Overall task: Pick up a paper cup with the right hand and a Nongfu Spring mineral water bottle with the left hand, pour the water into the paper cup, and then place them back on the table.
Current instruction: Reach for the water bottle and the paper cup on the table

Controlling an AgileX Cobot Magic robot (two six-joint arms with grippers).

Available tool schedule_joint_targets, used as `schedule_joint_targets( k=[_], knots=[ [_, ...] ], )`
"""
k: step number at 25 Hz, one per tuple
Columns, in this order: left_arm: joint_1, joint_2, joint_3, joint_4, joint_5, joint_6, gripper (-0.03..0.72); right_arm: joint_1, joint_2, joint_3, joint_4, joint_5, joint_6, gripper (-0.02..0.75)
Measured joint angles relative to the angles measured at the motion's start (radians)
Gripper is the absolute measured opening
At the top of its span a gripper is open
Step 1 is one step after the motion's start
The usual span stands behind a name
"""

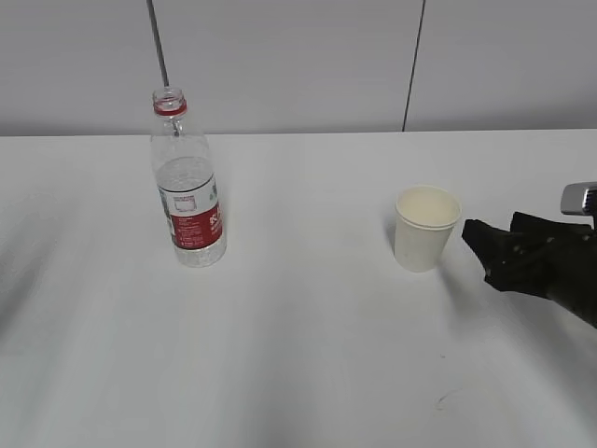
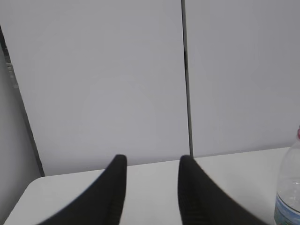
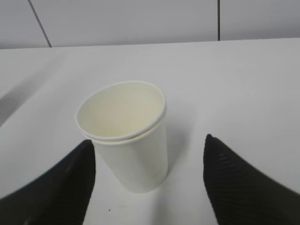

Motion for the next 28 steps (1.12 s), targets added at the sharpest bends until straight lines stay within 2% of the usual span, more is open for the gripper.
schedule_joint_targets(
  k=[2,6,9,28],
  knots=[
    [0.000,0.000,0.000,0.000,0.000,0.000,0.240,0.000,0.020,-0.002,-0.002,0.000,0.000,0.549],
    [0.000,0.000,0.000,0.002,0.000,0.000,0.240,0.000,0.055,-0.005,-0.035,-0.002,0.000,0.645],
    [0.000,0.000,0.000,0.004,0.000,0.000,0.240,0.000,0.088,-0.019,-0.048,-0.002,0.000,0.666],
    [0.000,0.000,0.000,0.009,0.001,0.000,0.240,0.003,0.363,-0.324,-0.173,-0.004,0.008,0.668]
  ],
)
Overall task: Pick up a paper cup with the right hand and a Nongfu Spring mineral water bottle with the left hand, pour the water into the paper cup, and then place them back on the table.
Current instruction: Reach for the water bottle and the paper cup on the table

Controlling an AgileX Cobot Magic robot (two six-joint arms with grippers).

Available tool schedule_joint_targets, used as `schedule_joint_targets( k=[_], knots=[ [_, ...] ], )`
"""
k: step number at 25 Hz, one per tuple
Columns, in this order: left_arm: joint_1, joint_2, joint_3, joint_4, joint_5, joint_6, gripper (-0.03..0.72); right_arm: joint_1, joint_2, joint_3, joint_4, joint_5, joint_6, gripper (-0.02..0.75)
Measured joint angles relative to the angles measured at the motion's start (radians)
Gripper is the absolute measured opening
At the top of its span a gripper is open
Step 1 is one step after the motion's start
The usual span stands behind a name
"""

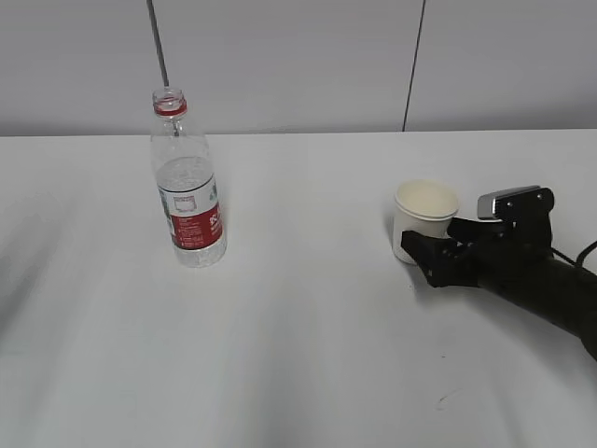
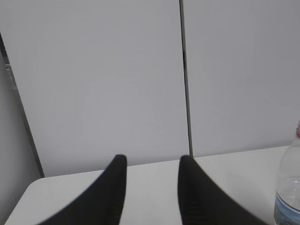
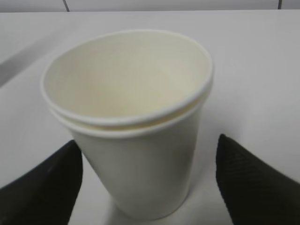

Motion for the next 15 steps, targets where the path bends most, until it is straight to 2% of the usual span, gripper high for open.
schedule_joint_targets(
  k=[10,15],
  knots=[
    [0.000,0.000,0.000,0.002,0.000,0.000,0.240,0.050,0.080,-0.122,-0.006,0.000,0.006,0.668],
    [0.000,0.000,0.000,0.002,0.000,0.000,0.240,0.052,0.101,-0.131,0.051,0.000,0.006,0.665]
  ],
)
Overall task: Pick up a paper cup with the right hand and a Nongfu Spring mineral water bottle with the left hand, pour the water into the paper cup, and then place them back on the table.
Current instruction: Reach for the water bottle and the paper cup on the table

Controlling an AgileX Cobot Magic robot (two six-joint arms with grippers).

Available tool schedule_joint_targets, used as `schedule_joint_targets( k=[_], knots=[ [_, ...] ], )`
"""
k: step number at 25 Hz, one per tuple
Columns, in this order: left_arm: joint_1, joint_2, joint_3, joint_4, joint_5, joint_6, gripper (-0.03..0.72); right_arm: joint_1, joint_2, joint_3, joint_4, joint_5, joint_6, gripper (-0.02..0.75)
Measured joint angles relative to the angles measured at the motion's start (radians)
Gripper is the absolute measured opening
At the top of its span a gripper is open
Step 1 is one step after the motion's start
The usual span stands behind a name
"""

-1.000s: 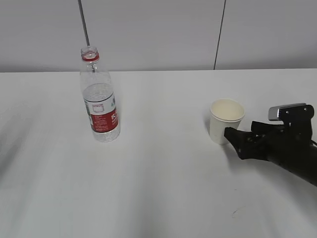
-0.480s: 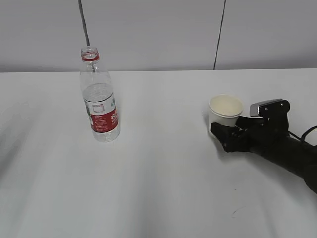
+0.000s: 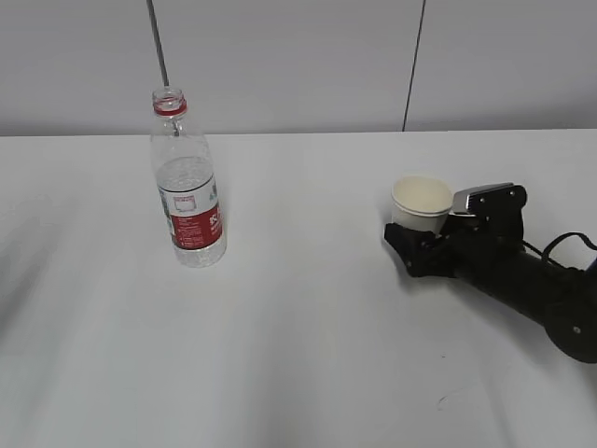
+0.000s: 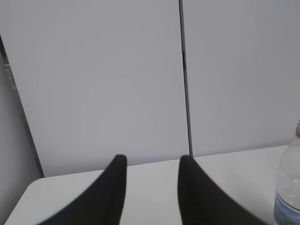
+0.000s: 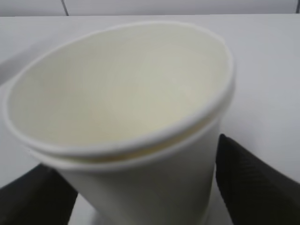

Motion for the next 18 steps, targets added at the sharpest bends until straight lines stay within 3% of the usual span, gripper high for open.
schedule_joint_targets(
  k=[7,11,15,18],
  knots=[
    [0.000,0.000,0.000,0.006,0.017,-0.065,0.240,0.000,0.002,0.000,0.015,0.000,0.000,0.557],
    [0.000,0.007,0.000,0.144,0.015,-0.205,0.267,0.000,0.002,0.000,0.017,-0.002,0.000,0.514],
    [0.000,0.061,0.000,0.335,0.001,-0.304,0.430,0.000,0.002,0.000,0.017,-0.002,0.000,0.507],
    [0.000,0.124,0.000,0.392,-0.086,-0.325,0.549,0.000,0.002,0.000,0.017,-0.004,0.000,0.507]
  ],
)
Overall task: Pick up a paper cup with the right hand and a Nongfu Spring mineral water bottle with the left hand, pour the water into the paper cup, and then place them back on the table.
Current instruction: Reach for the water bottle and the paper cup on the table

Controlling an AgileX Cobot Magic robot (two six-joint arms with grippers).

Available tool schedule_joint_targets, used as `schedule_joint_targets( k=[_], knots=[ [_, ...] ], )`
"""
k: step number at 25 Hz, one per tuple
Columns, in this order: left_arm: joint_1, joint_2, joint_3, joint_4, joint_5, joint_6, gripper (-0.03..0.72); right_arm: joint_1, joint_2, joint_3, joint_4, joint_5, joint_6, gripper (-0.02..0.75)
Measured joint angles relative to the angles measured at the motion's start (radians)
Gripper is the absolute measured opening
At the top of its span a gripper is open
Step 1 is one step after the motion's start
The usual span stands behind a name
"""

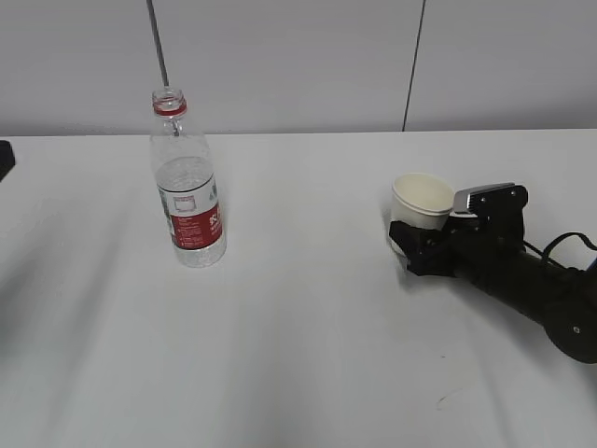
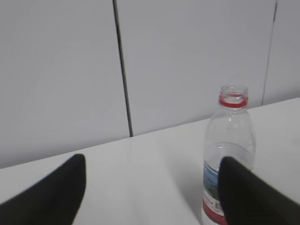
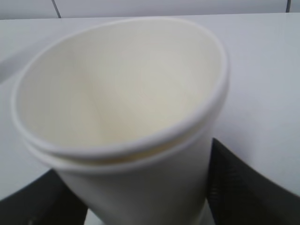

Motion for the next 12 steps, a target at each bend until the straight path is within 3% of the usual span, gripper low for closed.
schedule_joint_targets(
  k=[4,12],
  knots=[
    [0.000,0.121,0.000,0.030,-0.117,-0.005,0.592,0.000,0.000,0.000,0.000,0.000,0.000,0.507],
    [0.000,0.431,-0.001,0.054,-0.405,-0.003,0.596,0.000,0.000,0.000,0.000,-0.001,0.000,0.506]
  ],
)
